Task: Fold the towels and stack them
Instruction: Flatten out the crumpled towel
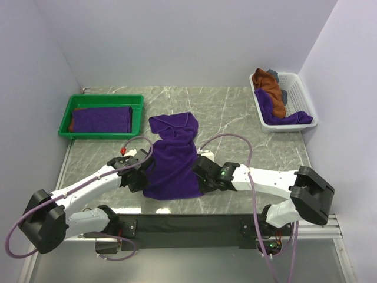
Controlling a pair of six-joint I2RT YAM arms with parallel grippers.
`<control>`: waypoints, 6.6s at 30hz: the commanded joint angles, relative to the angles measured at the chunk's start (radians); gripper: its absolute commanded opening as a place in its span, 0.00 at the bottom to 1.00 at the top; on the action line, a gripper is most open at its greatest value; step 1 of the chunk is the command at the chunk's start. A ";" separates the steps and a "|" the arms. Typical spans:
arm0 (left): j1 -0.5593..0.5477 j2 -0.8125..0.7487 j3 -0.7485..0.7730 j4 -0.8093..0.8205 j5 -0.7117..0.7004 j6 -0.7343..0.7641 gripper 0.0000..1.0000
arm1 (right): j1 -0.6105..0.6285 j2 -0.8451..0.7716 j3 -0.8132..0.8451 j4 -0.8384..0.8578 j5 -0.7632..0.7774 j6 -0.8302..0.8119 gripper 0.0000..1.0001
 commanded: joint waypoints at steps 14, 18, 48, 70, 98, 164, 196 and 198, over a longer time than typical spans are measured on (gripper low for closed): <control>-0.005 -0.004 0.006 0.013 0.000 -0.010 0.02 | -0.029 0.000 -0.039 0.025 0.041 0.047 0.31; -0.005 -0.003 0.004 0.013 0.000 -0.009 0.02 | -0.037 0.018 -0.048 0.035 0.029 0.041 0.31; 0.019 0.043 0.222 -0.041 -0.105 0.039 0.01 | -0.231 -0.137 0.120 -0.117 0.041 -0.149 0.00; 0.108 0.329 1.590 0.137 -0.174 0.516 0.00 | -0.635 -0.123 1.204 -0.099 -0.079 -0.613 0.00; 0.108 0.006 1.463 0.246 0.069 0.593 0.00 | -0.634 -0.442 1.120 0.059 -0.396 -0.713 0.00; 0.165 -0.253 0.971 0.605 0.374 0.682 0.01 | -0.782 -0.686 0.671 0.334 -0.602 -0.756 0.00; 0.400 0.951 1.319 0.582 0.027 0.568 0.00 | -0.795 0.441 0.865 0.596 -0.269 -0.792 0.00; 0.413 1.017 1.362 0.578 0.023 0.583 0.00 | -0.793 0.506 0.892 0.608 -0.266 -0.791 0.00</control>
